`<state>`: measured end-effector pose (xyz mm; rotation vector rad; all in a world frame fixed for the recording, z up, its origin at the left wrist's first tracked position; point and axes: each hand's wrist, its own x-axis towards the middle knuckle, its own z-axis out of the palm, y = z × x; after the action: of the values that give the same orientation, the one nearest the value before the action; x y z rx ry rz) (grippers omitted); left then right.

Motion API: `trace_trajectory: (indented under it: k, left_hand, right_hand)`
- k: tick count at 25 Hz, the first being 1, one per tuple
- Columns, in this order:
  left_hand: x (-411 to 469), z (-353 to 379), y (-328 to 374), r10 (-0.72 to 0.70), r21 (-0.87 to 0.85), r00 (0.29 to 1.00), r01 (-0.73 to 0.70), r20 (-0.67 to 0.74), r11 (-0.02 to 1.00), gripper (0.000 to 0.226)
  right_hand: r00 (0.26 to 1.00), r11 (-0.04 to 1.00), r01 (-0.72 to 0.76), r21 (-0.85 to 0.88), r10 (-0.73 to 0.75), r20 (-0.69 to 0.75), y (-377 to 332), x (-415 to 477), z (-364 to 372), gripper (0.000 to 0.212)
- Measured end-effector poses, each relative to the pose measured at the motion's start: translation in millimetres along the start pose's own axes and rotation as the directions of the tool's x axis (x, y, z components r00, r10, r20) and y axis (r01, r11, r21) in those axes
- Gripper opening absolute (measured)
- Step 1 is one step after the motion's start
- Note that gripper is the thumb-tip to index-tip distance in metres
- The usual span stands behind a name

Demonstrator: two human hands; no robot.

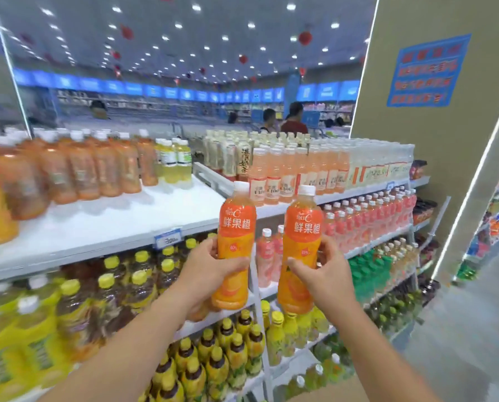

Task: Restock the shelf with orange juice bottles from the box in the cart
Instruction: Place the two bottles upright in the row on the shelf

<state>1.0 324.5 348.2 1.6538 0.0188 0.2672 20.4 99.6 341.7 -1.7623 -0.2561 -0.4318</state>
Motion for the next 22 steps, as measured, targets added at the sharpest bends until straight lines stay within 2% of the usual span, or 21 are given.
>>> trace_trajectory:
  k: [3,7,12,22]
  left_hand:
    - [4,-64,10,0.032,0.030,0.996,-0.029,-0.087,0.999,0.033]
    - [17,-152,16,0.069,0.043,0.972,-0.061,-0.226,0.997,0.033]
    - [42,-252,17,0.115,0.087,0.931,-0.090,-0.346,0.992,0.033]
    - [86,-370,-2,0.141,0.183,0.847,-0.052,-0.513,0.982,0.036]
  right_hand:
    - [0.996,0.998,0.029,0.063,-0.035,0.085,-20,18,62,0.051]
    - [0.976,0.993,0.062,0.103,-0.082,0.201,-45,38,150,0.051]
    - [0.956,0.984,0.108,0.143,-0.142,0.255,-69,62,261,0.051]
    - [0.918,0.967,0.083,0.242,-0.168,0.358,-87,100,425,0.048]
